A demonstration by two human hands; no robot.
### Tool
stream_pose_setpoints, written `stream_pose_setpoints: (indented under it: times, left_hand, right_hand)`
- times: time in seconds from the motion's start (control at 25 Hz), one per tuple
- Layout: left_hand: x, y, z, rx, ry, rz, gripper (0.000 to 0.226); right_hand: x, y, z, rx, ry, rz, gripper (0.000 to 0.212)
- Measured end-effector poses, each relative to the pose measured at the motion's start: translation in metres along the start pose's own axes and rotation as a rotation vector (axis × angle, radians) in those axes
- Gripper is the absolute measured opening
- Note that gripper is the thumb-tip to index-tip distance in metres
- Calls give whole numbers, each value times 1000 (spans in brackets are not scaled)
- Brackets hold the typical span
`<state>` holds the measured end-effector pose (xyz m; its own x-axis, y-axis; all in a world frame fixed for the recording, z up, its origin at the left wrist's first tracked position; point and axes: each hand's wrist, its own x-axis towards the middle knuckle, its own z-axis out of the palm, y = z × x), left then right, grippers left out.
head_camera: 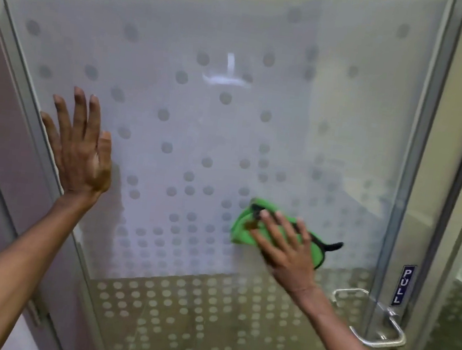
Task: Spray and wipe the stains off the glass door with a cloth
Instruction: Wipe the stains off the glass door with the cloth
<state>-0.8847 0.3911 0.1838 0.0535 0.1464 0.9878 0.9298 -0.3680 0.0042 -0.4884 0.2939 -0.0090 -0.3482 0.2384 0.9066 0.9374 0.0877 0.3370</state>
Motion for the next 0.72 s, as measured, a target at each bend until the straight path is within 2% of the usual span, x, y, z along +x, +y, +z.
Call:
stream_pose_setpoints:
  times: [0.16, 0.24, 0.28, 0.4, 0.52, 0.64, 0.72]
  left_hand:
    - [-1, 9, -4, -1, -9, -23, 59]
    - [-1, 10, -3, -6, -10, -23, 59]
    - [0, 10, -2, -8, -13, -24, 59]
    - [-2, 5, 4, -16, 11, -13, 58]
    - [-2, -10, 15, -53, 14, -5, 57]
    - [-3, -32, 30, -103, -26, -48, 56]
    - [-2, -46, 39, -91, -62, -75, 57]
  right_hand:
    - [69, 91, -35, 62, 126, 480, 69]
    - [126, 87, -41, 114, 203, 613, 66]
    - [149, 69, -37, 111, 230, 619, 63]
    - [182, -15, -18, 130, 226, 430, 62]
    - [155, -89, 4, 216, 143, 162, 56]
    - [80, -109, 20, 226, -9, -124, 60]
    - [21, -88, 22, 176, -115, -185, 70]
